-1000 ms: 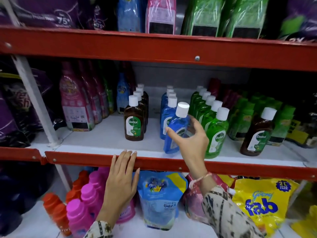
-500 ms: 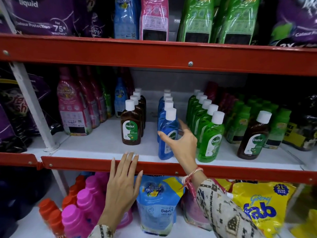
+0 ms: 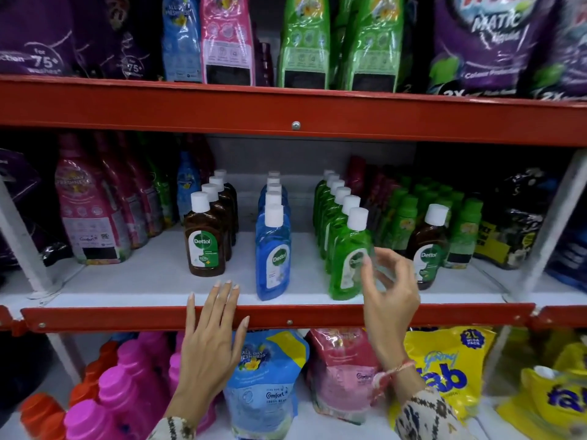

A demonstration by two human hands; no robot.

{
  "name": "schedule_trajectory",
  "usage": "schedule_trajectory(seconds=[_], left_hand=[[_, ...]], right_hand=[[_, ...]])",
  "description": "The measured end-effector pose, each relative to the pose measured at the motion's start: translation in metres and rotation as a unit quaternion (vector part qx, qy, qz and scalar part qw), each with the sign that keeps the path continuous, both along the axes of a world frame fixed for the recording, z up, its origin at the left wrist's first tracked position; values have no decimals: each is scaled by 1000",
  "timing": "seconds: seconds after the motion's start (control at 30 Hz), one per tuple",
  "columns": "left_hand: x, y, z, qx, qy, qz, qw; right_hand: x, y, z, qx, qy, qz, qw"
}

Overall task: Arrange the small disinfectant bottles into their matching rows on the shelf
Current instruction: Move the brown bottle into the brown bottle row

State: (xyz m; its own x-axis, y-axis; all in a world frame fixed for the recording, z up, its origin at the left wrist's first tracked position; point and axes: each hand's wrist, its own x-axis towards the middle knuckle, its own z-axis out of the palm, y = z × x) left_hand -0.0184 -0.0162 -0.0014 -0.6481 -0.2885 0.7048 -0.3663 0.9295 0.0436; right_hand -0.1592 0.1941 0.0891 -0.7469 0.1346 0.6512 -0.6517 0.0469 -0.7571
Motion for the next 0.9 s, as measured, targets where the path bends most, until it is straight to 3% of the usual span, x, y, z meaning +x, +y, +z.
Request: schedule_trajectory(seconds=[0.2,0.4,0.7,0.9], left_hand=[[0,3,-2,11,14,5,1000],[3,7,0,28,2,9,1000],[13,5,4,34,-35,8,999],[35,-14,8,45,-17,7,999]], right_hand=[[-62,32,-15,84,-96,-130,983],[-97,42,-8,132,-159,-136,969],[-107,51,-4,117,-162,-154,968],[-33,34,9,75,-115,-86,987]])
